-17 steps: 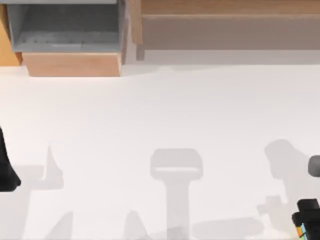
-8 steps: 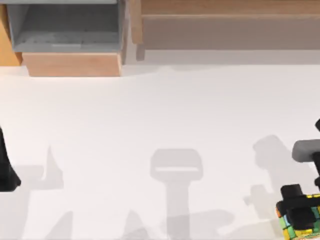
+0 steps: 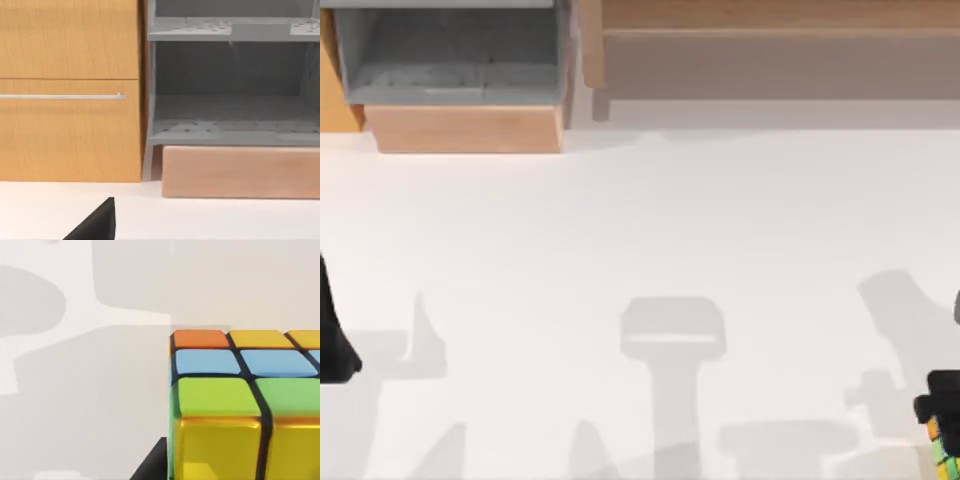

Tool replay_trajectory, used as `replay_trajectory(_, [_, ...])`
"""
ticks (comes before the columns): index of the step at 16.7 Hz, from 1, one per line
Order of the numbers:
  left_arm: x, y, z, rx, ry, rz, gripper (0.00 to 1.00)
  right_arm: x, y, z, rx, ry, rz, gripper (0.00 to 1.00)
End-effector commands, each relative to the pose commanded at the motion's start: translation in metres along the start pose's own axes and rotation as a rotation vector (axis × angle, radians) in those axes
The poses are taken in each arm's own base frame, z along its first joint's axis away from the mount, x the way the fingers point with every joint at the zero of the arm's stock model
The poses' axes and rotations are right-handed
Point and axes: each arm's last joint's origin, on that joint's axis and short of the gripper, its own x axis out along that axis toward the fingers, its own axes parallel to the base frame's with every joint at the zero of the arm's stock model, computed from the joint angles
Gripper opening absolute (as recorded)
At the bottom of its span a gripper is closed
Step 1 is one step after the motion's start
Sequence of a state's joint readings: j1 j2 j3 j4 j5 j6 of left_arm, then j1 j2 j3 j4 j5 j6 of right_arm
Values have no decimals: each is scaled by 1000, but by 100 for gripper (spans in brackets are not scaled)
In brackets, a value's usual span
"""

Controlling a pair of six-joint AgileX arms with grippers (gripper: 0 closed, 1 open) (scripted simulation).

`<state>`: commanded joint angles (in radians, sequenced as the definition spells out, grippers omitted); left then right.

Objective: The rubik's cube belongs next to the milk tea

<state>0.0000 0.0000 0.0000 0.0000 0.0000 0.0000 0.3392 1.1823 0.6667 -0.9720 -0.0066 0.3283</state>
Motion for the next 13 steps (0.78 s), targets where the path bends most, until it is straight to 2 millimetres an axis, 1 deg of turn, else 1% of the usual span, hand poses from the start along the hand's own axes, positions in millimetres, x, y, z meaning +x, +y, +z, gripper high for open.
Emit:
replay_trajectory(3, [0,0,0,0,0,0,100,12,-4,-5,16,72,-21,0])
replay_trajectory(7, [0,0,0,0,0,0,100,12,-4,-5,16,72,-21,0])
replay_trajectory(13, [0,0,0,0,0,0,100,12,-4,-5,16,72,-21,45])
